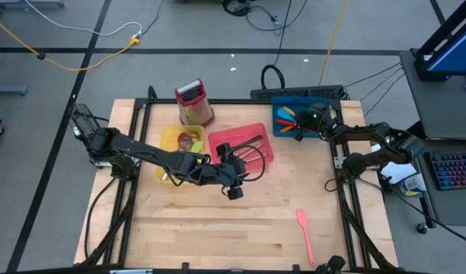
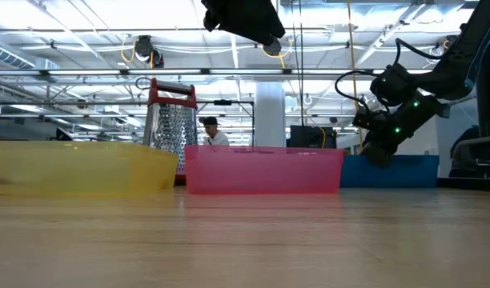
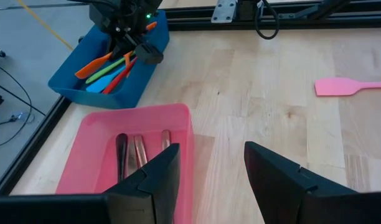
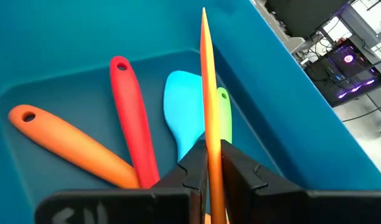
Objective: Pick & Place Kitchen Items
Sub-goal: Put the orange spatula into the blue bin, then put the pink spatula into the blue bin
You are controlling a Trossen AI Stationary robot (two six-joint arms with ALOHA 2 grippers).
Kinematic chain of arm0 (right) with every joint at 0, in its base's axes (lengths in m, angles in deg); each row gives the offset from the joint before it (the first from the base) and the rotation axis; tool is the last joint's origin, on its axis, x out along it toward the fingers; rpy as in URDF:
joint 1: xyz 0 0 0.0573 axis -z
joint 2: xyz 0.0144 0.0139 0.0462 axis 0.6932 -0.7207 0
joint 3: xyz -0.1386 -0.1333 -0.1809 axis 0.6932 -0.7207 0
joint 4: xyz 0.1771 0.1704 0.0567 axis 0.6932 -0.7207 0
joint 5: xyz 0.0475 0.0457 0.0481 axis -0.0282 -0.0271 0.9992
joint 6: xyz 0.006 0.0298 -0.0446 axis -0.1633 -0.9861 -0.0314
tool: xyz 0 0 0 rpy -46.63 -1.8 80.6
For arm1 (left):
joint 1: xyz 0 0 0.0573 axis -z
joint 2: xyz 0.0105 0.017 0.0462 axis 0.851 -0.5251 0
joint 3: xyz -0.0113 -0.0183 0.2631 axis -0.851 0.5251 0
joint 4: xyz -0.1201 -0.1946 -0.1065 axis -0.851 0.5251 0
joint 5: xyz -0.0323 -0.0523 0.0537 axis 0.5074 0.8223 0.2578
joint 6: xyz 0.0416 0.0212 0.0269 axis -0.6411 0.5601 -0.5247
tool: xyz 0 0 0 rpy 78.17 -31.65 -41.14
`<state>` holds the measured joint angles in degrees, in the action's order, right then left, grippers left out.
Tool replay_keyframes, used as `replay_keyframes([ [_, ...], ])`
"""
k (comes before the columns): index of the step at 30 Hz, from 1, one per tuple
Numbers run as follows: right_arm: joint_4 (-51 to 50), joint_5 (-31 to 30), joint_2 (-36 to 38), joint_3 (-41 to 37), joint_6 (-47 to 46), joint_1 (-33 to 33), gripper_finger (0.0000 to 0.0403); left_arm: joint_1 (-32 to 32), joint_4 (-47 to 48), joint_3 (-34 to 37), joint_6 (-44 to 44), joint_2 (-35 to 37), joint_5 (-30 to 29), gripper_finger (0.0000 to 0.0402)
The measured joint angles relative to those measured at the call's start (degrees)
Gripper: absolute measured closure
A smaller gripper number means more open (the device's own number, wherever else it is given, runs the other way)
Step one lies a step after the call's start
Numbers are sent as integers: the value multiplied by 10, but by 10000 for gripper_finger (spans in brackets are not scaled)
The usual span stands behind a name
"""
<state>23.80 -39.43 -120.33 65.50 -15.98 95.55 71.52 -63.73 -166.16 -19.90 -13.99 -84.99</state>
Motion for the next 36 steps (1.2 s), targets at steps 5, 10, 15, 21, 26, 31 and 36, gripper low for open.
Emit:
replay_keyframes([
  [5,0,0,0,0,-1,0,380,0,0,0,0,0,0,218],
  [10,0,0,0,0,-1,0,371,0,0,0,0,0,0,218],
  [15,2,0,0,0,-1,0,325,0,0,0,10,0,0,218],
  [21,10,-1,1,0,-4,0,275,0,0,0,11,0,0,218],
  [26,52,-2,4,0,-41,0,264,0,0,0,13,0,0,218],
  [31,58,-4,46,0,-46,-13,269,0,0,0,26,0,0,218],
  [36,46,0,124,0,-46,-84,275,0,0,0,26,0,0,218],
])
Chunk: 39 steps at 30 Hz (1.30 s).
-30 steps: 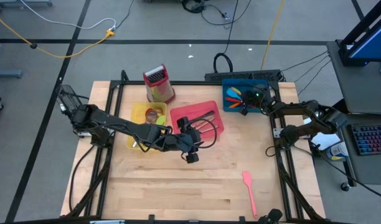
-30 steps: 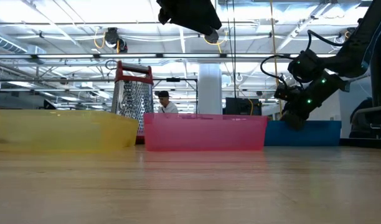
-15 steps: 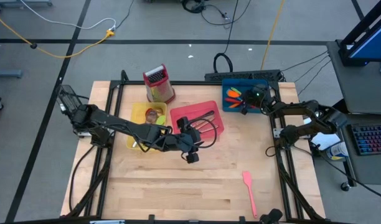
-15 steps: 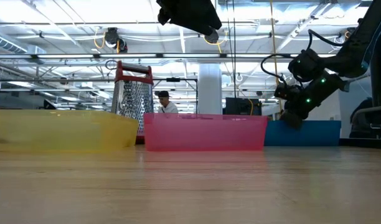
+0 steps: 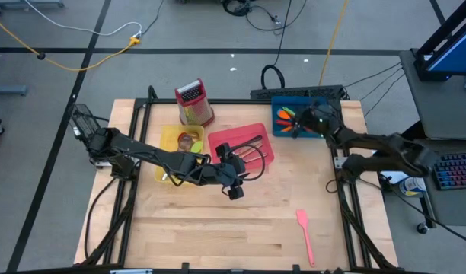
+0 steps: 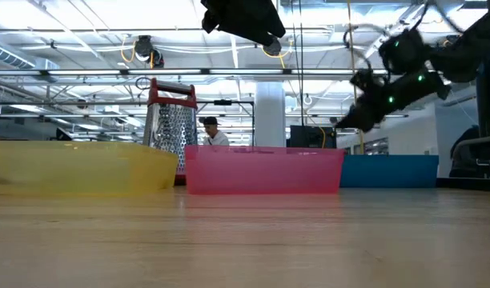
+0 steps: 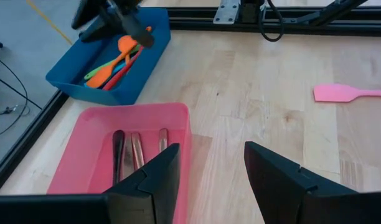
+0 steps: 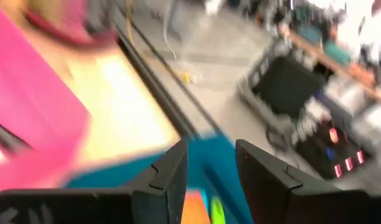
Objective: Pick & Place Kitchen Items
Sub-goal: Put the pink spatula into the blue bin
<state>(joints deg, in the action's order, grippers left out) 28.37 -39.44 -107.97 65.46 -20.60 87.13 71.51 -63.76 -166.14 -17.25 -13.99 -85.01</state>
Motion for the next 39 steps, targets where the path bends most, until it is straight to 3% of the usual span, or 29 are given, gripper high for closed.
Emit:
replay_keyframes([
  [8,-20,0,120,0,-59,-131,277,3,0,0,4,0,0,218],
  [15,-51,1,174,0,-127,-238,277,4,0,0,11,0,0,218],
  [22,-52,0,176,0,-255,-353,277,4,0,0,15,0,0,218],
  [30,-60,-7,156,0,-299,-475,277,4,0,0,17,0,0,218],
  [39,-51,-100,136,0,-359,-585,277,4,0,0,19,0,0,218],
])
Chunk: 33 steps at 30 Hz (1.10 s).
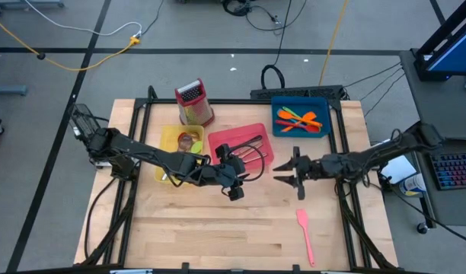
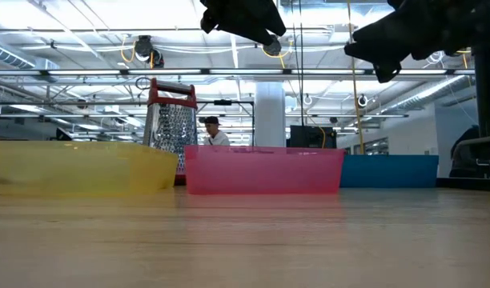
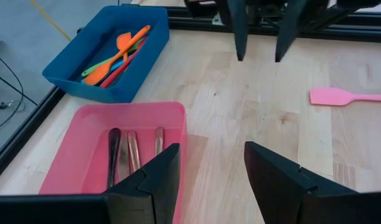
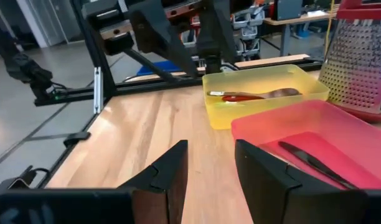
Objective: Pick & Place Kitchen Items
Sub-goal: Put the pink spatula into the blue bin
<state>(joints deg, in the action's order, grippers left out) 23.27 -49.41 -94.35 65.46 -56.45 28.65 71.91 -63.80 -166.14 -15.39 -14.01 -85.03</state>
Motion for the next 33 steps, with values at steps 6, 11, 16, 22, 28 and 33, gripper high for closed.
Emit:
replay_keyframes([
  [6,46,-54,-45,0,-6,-53,277,0,-1,0,0,0,-3,218],
  [11,83,-54,-92,0,-39,-77,277,0,-1,0,0,0,-5,218],
  [16,86,-60,-125,0,-80,-98,277,0,-1,0,1,0,-5,218],
  [22,90,-118,-161,0,-123,-140,277,0,-1,0,0,0,-5,218],
  [28,86,-147,-186,15,-159,-182,277,0,-6,0,0,0,-6,218],
  [33,86,-151,-202,30,-191,-208,277,0,-32,0,-15,0,-6,218],
])
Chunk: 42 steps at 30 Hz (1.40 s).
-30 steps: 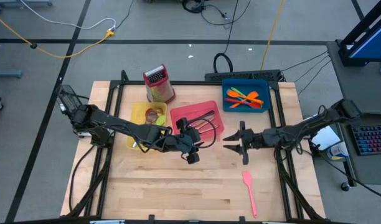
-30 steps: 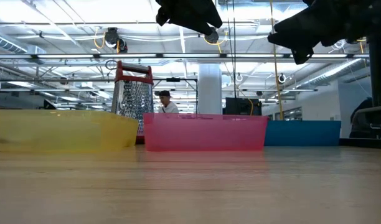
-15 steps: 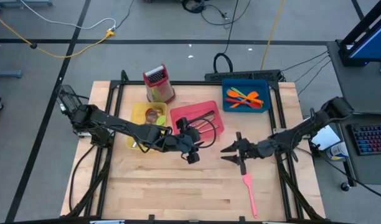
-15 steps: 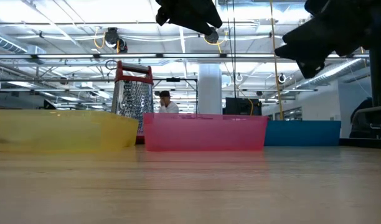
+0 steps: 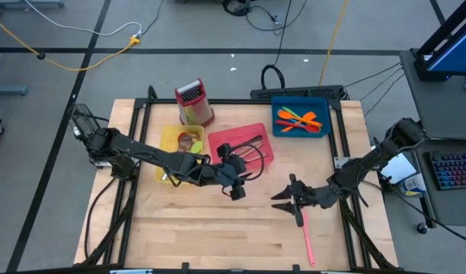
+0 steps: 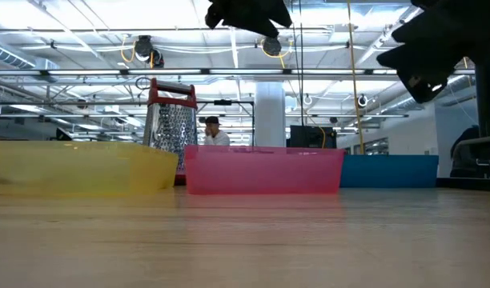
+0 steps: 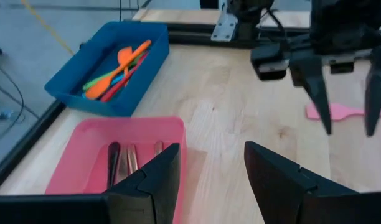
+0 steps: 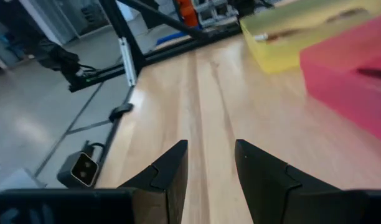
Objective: Pick & Place Kitchen Items
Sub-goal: Put the pink spatula into the blue bin
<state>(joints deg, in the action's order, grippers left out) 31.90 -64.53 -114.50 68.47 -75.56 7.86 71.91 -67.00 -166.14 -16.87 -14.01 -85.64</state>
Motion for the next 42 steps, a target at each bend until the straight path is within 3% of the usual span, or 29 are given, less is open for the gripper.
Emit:
replay_keyframes([
  [3,-14,-24,-8,2,-37,-14,277,-1,-19,0,-32,0,0,218],
  [12,-40,-19,-50,2,-193,-42,277,-5,-87,0,-148,0,0,218],
  [19,-62,-1,-63,12,-282,-66,277,-31,-101,0,-168,0,0,218],
  [30,-496,105,-85,209,-470,-81,295,-74,-101,0,-148,0,1,218],
  [36,-519,183,-124,238,-607,-105,304,-78,-101,0,-150,0,1,218],
  [42,-521,350,-172,238,-756,-134,305,-77,-101,0,-151,0,7,218],
])
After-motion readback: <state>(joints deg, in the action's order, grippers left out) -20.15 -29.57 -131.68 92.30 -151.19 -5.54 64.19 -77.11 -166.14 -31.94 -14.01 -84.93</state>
